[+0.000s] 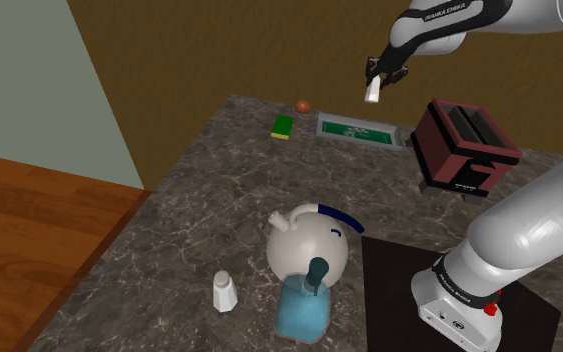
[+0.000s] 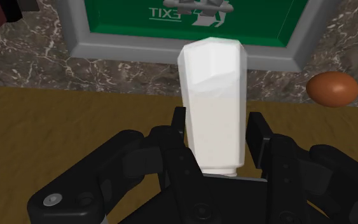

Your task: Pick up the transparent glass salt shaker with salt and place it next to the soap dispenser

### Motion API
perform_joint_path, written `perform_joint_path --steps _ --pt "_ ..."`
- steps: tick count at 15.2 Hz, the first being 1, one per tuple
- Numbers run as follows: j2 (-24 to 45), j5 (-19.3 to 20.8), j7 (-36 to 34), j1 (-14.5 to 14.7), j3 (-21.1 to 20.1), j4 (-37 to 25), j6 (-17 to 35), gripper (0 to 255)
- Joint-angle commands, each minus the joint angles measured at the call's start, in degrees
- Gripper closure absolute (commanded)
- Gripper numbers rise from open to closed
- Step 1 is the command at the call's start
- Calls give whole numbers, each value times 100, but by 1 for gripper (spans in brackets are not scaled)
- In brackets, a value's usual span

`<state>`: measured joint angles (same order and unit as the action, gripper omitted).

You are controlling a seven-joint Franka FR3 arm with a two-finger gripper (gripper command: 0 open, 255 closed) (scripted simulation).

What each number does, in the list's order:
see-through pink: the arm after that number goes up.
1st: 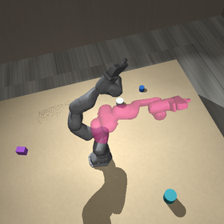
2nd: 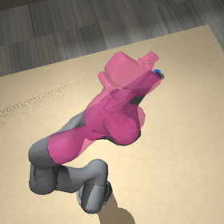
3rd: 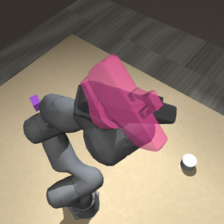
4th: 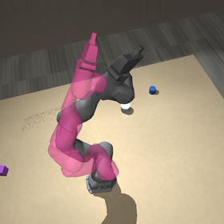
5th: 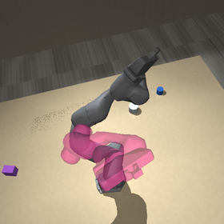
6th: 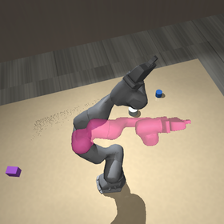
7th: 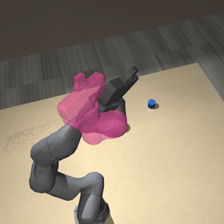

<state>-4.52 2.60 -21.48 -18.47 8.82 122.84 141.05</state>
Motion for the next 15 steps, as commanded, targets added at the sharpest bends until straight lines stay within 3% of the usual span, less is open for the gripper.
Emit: perform_joint_path --steps 1,15 --pt "-52 10 -13 4 -8 -94 -148 255" --pt "-267 18 -3 15 -29 -949 -1216 255"
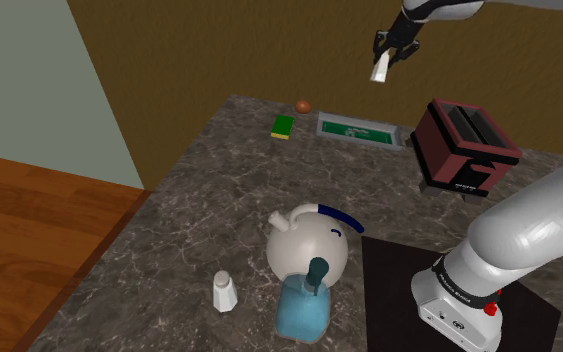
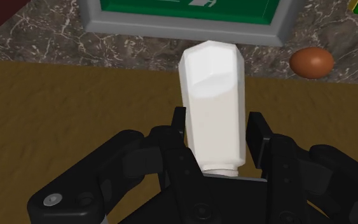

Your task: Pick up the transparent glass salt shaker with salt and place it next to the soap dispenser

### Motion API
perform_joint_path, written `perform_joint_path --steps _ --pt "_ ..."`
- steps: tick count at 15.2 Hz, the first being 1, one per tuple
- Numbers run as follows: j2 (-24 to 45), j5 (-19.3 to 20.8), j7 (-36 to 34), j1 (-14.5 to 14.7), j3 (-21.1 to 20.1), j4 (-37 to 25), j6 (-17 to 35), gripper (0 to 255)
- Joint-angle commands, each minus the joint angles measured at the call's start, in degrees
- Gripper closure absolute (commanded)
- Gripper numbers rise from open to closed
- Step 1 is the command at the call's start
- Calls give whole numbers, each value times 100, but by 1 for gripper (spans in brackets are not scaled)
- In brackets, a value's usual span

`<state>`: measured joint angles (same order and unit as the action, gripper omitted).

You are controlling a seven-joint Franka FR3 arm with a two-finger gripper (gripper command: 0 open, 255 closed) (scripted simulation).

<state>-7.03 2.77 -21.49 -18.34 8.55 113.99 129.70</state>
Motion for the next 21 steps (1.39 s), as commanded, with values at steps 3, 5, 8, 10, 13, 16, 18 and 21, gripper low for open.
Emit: perform_joint_path --steps 3,5,8,10,13,16,18,21 --pt "-30 -2 4 4 -6 -279 -311 255" --pt "-34 -5 9 6 -8 -429 -465 255" --pt "-30 -11 17 8 -10 -665 -696 255" --pt "-20 -16 22 10 -12 -829 -851 255" --pt "-217 40 -73 38 -66 -738 -958 255" --pt "-821 190 -371 101 -246 -116 -951 255" --pt "-1210 262 -565 138 -375 259 -978 255" --pt "-1777 325 -847 190 -585 765 -1061 255"
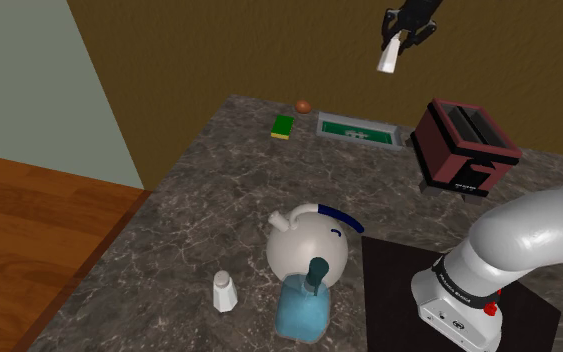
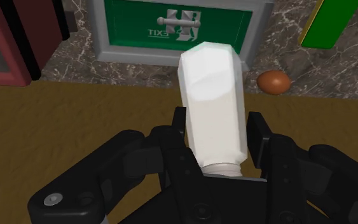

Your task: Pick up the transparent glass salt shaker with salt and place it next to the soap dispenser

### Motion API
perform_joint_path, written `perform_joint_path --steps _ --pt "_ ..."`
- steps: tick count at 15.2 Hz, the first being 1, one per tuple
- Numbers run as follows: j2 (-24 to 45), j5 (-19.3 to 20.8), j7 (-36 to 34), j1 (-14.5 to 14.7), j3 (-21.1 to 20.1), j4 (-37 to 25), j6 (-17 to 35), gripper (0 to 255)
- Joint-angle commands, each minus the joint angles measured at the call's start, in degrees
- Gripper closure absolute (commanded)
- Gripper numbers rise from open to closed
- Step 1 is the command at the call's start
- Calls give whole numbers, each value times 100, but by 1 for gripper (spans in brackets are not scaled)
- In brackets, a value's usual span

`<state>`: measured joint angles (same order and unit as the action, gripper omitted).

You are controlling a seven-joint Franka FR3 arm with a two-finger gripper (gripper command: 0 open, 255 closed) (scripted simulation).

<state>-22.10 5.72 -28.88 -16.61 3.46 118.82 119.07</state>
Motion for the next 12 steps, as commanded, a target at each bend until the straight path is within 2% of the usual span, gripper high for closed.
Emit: perform_joint_path --steps 1,12 --pt "-455 39 -200 35 -148 436 -37 255" --pt "-2345 -182 -1186 365 -1035 1689 -769 255"
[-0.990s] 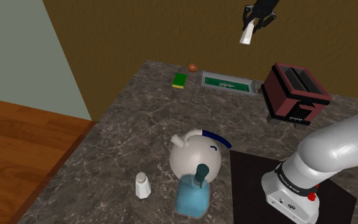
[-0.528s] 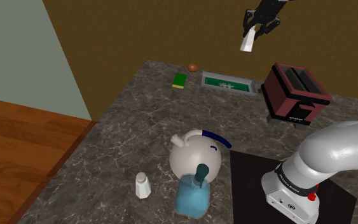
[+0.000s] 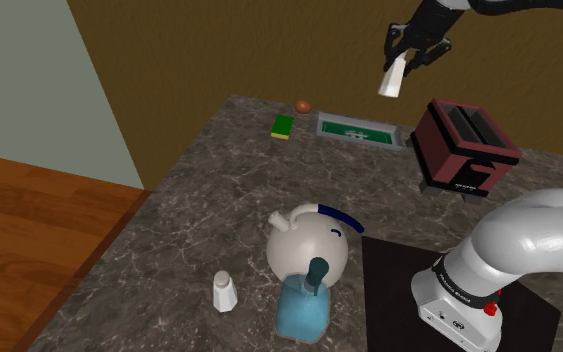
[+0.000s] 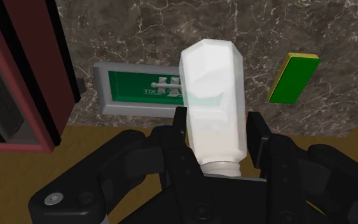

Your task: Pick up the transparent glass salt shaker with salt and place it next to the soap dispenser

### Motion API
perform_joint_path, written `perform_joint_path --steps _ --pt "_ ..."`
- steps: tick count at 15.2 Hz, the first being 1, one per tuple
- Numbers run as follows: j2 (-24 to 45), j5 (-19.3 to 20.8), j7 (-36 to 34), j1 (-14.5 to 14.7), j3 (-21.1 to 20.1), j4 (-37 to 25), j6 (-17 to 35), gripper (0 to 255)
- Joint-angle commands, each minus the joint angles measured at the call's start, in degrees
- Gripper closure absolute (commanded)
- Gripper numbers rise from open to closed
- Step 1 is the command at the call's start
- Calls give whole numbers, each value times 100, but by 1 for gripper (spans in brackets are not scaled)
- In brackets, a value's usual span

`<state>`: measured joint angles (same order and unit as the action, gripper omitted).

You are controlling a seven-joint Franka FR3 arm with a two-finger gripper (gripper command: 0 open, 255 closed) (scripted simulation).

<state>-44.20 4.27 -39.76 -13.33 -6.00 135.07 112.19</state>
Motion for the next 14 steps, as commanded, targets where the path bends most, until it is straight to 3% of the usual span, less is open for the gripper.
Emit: perform_joint_path --steps 1,14 --pt "-289 -83 -190 81 -179 137 -172 255" --pt "-1814 -923 -1517 777 -1495 421 -1499 255"
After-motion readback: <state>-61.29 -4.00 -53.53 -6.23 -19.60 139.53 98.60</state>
